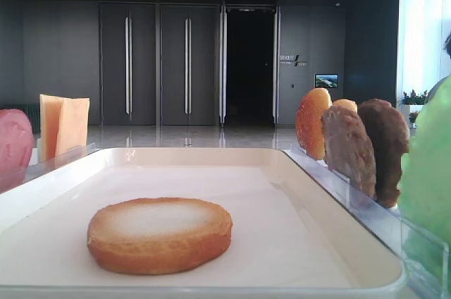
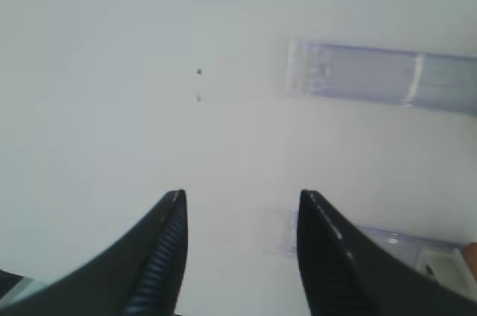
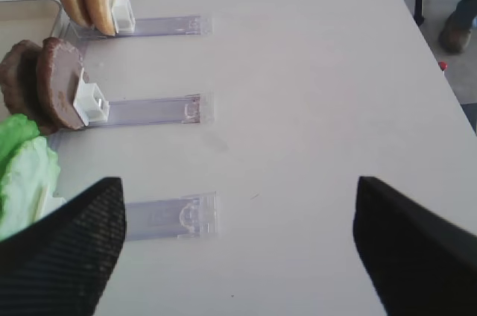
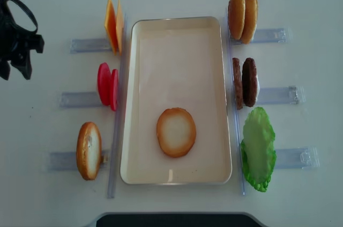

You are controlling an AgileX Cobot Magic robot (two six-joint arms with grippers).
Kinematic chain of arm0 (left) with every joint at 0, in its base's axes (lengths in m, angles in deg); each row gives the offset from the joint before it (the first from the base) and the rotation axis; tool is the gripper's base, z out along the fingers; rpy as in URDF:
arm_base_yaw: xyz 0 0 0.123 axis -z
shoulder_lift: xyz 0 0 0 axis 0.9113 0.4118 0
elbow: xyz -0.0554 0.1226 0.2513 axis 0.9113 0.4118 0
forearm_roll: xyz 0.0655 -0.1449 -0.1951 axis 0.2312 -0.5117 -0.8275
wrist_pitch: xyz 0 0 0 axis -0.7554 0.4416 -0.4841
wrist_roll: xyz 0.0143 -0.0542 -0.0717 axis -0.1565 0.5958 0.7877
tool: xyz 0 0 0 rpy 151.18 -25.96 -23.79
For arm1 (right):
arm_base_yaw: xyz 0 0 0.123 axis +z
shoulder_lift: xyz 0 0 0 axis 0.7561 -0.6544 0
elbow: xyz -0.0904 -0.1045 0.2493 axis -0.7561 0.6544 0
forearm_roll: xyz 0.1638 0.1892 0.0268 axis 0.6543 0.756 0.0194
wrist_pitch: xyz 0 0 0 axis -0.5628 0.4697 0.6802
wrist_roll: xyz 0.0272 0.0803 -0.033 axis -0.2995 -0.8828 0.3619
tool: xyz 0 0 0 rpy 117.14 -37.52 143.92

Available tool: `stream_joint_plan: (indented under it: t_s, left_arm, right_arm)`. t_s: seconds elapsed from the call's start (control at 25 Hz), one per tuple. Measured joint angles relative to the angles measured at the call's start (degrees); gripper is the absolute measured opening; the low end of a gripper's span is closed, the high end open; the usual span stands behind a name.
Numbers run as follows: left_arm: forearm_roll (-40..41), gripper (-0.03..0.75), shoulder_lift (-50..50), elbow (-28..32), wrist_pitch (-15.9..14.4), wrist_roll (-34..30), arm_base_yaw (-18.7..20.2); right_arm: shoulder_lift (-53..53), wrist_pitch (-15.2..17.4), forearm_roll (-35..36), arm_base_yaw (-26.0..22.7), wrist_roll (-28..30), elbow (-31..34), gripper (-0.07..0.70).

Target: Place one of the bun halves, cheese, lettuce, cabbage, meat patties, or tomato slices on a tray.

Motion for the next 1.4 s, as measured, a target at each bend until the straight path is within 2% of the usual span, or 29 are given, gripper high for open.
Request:
stream_joint_plan:
  t_s: [0.2,0.72,1.12,1.4]
  left_arm:
    - [-2.5,0.368,0.0,0.0,0.0,-1.2,-4.8]
    - [-4.3,0.387,-1.8,0.0,0.0,-3.7,-5.5]
    - [-4.3,0.387,-15.0,0.0,-0.5,-4.5,-5.5]
    - [-4.8,0.387,-25.5,0.0,-1.5,-7.3,-5.5]
  right_arm:
    - [0.0,0.0,0.0,0.0,0.0,0.0,0.589]
    - [0.0,0.0,0.0,0.0,0.0,0.0,0.589]
    - [0.0,0.0,0.0,0.0,0.0,0.0,0.589]
    - [0.0,0.0,0.0,0.0,0.0,0.0,0.589]
